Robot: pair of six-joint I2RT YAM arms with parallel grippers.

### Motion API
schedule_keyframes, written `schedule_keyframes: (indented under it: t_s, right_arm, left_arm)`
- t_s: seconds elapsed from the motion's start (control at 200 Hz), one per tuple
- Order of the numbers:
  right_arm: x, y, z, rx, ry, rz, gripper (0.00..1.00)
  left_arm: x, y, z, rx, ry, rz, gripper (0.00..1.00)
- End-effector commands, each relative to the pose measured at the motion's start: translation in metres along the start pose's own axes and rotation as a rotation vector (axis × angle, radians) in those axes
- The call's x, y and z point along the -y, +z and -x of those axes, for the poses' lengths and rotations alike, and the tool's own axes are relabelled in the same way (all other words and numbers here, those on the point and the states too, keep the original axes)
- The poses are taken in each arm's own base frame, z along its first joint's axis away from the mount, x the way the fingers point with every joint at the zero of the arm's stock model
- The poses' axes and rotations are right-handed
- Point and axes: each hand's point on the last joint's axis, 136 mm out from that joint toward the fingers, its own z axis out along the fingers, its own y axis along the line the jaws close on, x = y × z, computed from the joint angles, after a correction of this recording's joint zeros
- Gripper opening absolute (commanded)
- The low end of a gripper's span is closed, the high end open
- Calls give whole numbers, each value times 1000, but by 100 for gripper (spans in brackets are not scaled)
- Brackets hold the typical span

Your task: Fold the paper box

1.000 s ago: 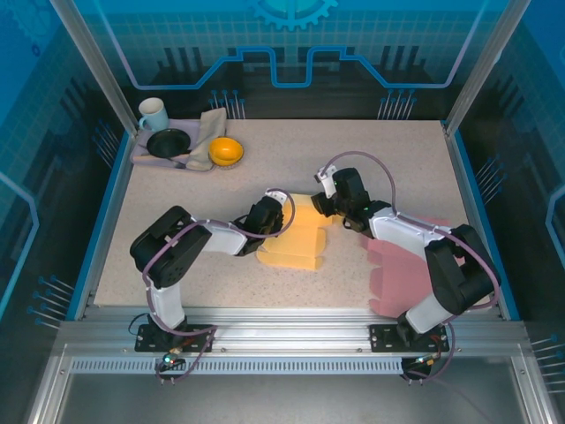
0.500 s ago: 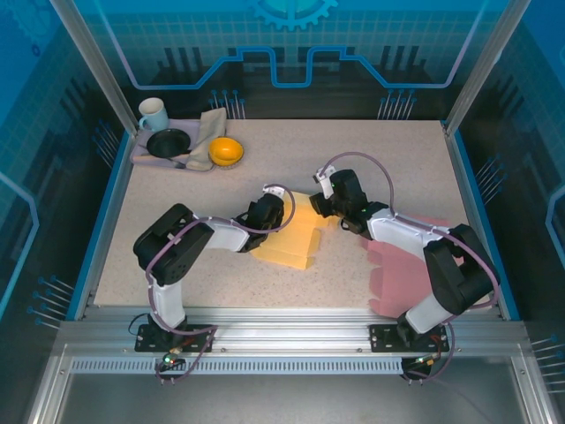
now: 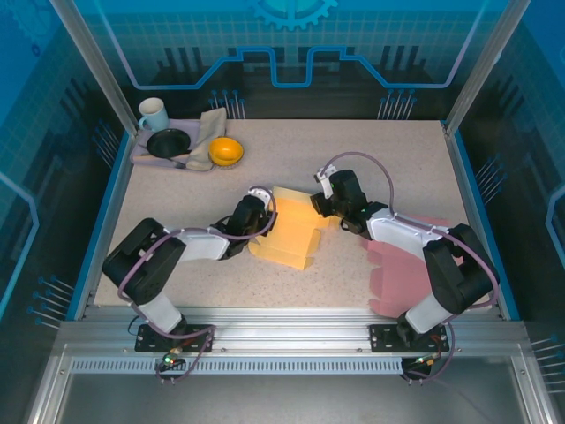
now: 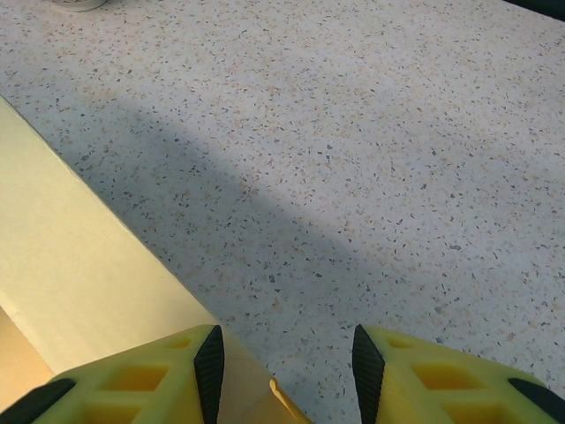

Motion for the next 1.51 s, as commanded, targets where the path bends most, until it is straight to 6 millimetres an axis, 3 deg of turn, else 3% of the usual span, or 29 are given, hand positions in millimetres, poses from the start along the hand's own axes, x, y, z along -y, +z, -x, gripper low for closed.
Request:
schedule_keyframes:
  t_s: [0.0, 0.205, 0.515, 0.885, 1.0, 1.261, 1.501]
  right_arm:
    - [-5, 6, -33, -112, -17, -8, 45]
    - [-6, 5, -32, -113, -14, -6, 45]
    - [-13, 7, -36, -128, -24, 4, 45]
    - [-17, 9, -37, -127, -23, 9, 45]
    - [-19, 9, -37, -128, -20, 13, 45]
    - [-20, 10, -41, -132, -22, 14, 44]
    - [-22, 7, -35, -122, 17, 21, 45]
  left_arm:
    - [0, -10, 0, 25, -58, -69, 60]
    - [-11, -10, 4, 37, -124, -55, 60]
    - [11, 5, 19, 54, -183, -146, 58]
    - [13, 36, 32, 60, -192, -45, 53]
    - [11, 43, 33, 71, -155, 21, 43]
    - [-1, 50, 28, 52, -168, 139, 9]
    - [-6, 51, 21, 23, -154, 174, 8]
